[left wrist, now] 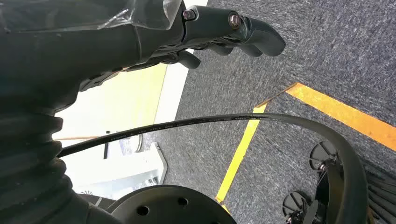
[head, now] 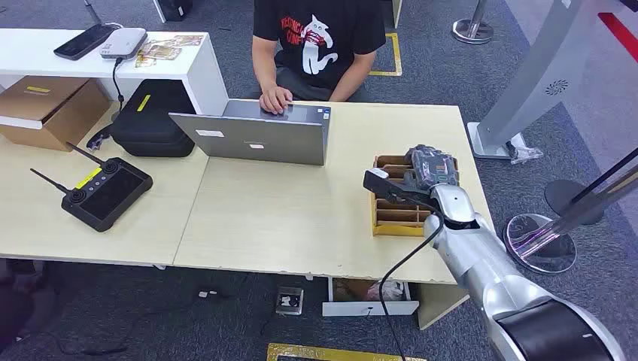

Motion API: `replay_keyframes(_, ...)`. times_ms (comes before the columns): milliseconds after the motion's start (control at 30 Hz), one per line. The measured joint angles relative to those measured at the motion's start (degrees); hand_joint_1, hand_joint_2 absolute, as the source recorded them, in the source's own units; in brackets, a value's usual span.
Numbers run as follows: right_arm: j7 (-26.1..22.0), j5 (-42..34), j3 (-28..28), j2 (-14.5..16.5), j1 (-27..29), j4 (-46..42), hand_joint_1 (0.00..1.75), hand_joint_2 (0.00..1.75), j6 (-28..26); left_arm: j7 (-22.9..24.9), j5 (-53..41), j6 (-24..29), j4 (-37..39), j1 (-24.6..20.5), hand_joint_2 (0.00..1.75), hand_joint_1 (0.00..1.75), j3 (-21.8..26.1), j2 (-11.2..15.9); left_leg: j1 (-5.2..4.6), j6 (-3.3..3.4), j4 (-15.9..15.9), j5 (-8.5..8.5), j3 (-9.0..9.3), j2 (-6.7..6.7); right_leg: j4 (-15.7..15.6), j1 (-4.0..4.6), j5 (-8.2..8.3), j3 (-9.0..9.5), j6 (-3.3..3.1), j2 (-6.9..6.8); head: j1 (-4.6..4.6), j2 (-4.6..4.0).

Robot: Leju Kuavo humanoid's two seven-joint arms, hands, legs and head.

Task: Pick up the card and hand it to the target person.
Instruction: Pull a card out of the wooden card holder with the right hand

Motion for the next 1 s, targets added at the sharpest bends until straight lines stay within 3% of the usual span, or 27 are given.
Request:
replay_keyframes(533,-1.3,1.6,0.0,-0.4,-0.3,0.0,1.51,1.75,-1.1,-0.2,0.2,-0.3,0.0,0.0,0.0,0.0,0.0,0.0,0.0,0.0,0.0,0.0,0.0,0.0,0.0,0.0,0.0,0.0,0.0,0.0,-0.01,0.0)
replay_keyframes(1000,-5.2,-1.2,-1.7,-0.3,-1.0,-1.1,1.66,1.75,-1.8,0.5,0.4,0.0,0.0,0.0,0.0,0.0,0.1,0.0,0.0,0.0,0.0,0.0,0.0,0.02,0.0,0.0,0.02,0.01,-0.01,0.02,0.0,0.0)
